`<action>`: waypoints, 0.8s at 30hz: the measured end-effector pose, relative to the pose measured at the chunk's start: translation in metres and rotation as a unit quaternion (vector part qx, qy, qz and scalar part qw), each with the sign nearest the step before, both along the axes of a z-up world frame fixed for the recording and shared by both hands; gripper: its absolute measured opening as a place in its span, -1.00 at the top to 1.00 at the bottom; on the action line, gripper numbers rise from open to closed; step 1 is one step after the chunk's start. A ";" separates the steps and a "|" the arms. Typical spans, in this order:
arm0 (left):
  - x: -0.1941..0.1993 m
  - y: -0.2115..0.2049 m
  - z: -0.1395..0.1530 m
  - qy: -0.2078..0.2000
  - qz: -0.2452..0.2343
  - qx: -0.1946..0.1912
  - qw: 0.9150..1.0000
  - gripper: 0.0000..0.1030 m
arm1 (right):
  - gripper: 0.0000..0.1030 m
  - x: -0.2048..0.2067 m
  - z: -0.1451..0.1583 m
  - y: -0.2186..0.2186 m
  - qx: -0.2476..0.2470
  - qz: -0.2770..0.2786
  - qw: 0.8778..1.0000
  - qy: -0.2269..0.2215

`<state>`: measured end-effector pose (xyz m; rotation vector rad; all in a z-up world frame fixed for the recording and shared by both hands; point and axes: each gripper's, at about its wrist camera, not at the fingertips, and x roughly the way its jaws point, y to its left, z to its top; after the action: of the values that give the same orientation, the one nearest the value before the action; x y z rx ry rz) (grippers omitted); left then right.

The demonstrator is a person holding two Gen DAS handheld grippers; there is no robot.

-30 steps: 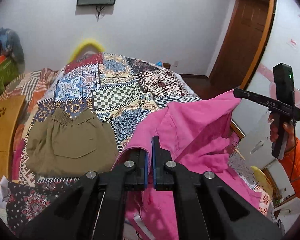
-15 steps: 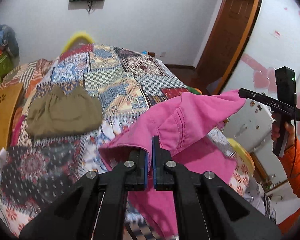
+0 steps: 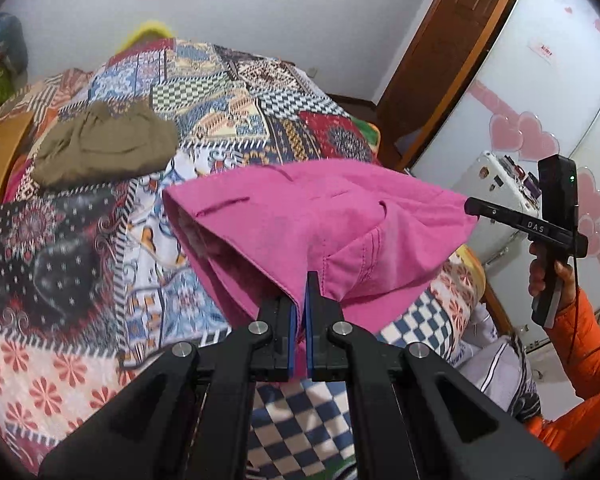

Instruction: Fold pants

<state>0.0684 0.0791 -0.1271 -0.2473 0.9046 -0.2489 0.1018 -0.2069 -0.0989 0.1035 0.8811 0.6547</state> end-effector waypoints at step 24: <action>-0.035 -0.005 -0.027 0.018 0.008 0.000 1.000 0.90 | 0.92 -0.010 -0.031 0.001 -0.073 -0.025 0.997 -0.022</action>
<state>0.0332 0.0742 -0.1539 -0.2596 0.9372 -0.2305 0.0917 -0.2057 -0.1295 -0.0204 0.8781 0.5417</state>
